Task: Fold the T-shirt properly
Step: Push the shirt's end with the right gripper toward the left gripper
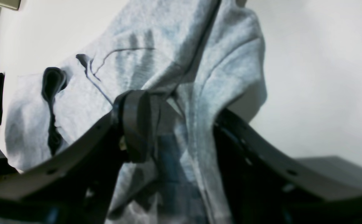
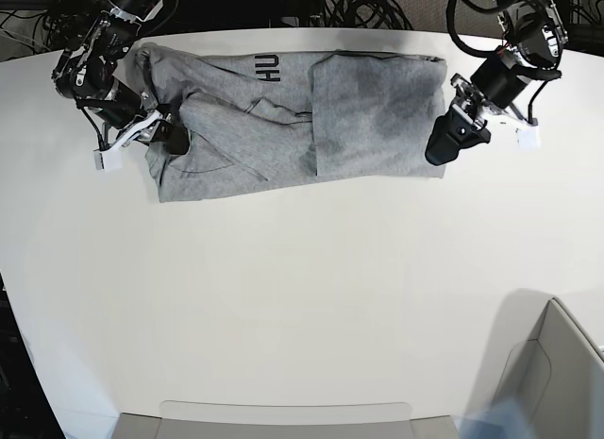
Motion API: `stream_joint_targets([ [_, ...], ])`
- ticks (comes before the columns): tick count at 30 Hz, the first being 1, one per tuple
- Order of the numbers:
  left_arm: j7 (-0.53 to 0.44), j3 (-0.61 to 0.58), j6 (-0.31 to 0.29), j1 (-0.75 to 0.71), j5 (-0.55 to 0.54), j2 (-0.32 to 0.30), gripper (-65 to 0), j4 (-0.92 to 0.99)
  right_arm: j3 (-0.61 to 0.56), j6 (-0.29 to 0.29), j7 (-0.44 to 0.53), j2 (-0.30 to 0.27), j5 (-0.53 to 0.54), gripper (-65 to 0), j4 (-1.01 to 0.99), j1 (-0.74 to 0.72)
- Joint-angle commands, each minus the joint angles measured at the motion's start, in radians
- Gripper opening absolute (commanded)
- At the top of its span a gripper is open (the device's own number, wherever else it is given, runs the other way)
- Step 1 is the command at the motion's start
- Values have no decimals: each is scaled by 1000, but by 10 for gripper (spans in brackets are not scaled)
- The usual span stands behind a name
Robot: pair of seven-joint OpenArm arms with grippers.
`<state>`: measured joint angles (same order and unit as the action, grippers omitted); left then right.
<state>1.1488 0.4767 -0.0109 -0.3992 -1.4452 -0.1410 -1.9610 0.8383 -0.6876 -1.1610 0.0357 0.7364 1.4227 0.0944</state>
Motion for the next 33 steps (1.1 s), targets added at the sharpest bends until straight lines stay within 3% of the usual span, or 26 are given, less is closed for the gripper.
stream_joint_targets([
  [1, 10, 1, 7, 1, -38, -6, -321, -16, -26, -11, -12, -1, -4, -406, 13, -5],
  [5, 10, 1, 7, 1, -38, -6, -321, -16, -89, -11, -12, -1, -2, -406, 14, 20],
  [12, 10, 1, 7, 1, -38, -9, -321, -15, -100, -11, -12, 7, -4, -406, 28, 28],
  [17, 12, 0, 7, 13, -38, -9, -321, -15, -204, -11, -4, 3, -22, -416, 28, 31],
  [23, 12, 0, 7, 19, -38, -9, -322, -15, -238, -11, 34, 26, -171, -650, 28, 18],
  [28, 12, 0, 7, 15, -38, -9, -322, -15, -210, -11, 54, 8, -305, -650, 36, -35],
  [33, 12, 0, 7, 13, -38, -9, -322, -15, -98, -11, 54, -41, -453, -650, 43, -140],
])
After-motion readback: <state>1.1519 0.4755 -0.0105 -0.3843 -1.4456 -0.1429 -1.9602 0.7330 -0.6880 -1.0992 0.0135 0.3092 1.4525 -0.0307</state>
